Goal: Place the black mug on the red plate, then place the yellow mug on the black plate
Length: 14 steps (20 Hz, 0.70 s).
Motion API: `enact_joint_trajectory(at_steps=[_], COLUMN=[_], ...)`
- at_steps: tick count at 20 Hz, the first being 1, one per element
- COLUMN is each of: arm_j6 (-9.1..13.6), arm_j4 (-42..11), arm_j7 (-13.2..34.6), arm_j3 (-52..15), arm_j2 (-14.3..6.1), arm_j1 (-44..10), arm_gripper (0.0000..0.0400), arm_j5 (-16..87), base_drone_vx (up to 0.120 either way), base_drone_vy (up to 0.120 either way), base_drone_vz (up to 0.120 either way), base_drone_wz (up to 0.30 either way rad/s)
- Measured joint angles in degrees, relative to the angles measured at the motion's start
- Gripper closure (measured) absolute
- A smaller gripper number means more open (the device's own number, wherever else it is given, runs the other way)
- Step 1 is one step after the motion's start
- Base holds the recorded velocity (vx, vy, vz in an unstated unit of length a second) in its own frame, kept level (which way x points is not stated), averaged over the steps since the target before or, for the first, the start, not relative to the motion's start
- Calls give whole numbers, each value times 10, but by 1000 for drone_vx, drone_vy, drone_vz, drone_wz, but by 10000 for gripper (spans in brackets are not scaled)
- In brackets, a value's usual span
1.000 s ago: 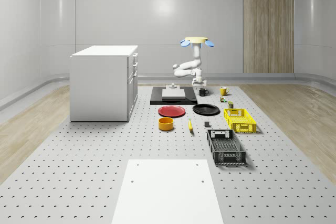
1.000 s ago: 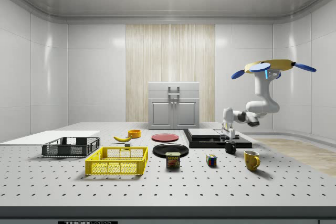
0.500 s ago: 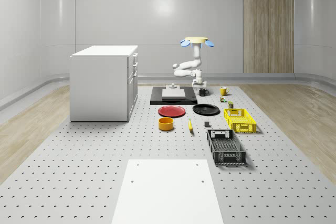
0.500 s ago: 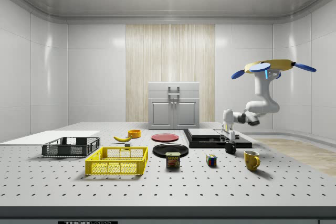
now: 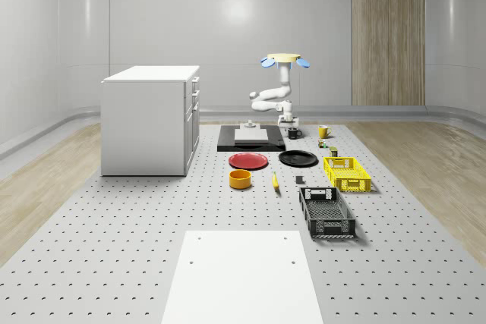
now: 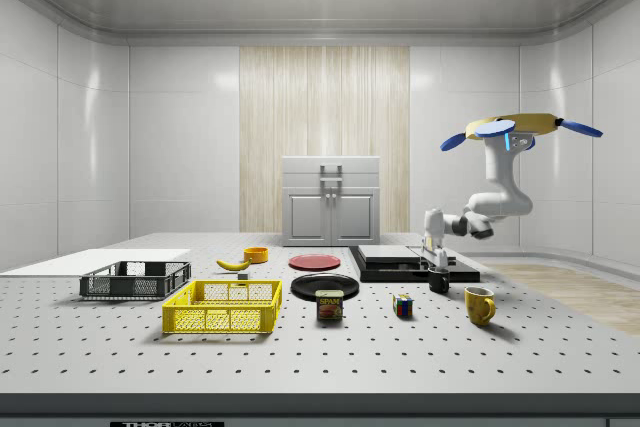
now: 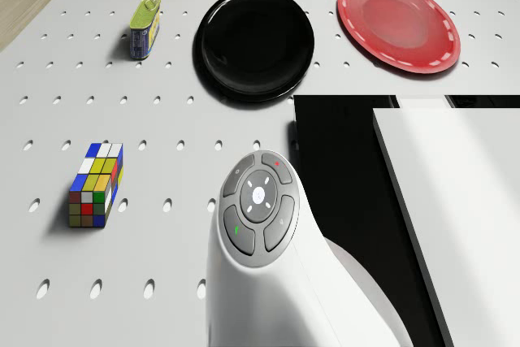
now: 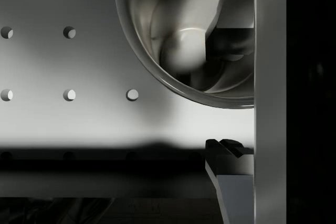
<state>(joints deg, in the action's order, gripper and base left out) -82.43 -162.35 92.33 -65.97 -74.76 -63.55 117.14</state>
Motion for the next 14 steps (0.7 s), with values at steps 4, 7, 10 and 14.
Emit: enact_joint_trajectory(at_steps=[4, 7, 10, 14], arm_j6=[-4, -7, -10, -3], arm_j4=[1, 1, 1, -4], arm_j7=[2, 3, 5, 9], arm_j3=[-1, -2, -4, -25], arm_j2=[-4, -8, -11, -12], arm_j1=[-3, -5, -6, -8], arm_gripper=[262, 277, 284, 288], arm_j5=[-2, -4, -7, -27], base_drone_vx=[0, 0, 0, 0], base_drone_vy=[0, 0, 0, 0], base_drone_vz=[0, 0, 0, 10], base_drone_wz=[0, 0, 0, 0])
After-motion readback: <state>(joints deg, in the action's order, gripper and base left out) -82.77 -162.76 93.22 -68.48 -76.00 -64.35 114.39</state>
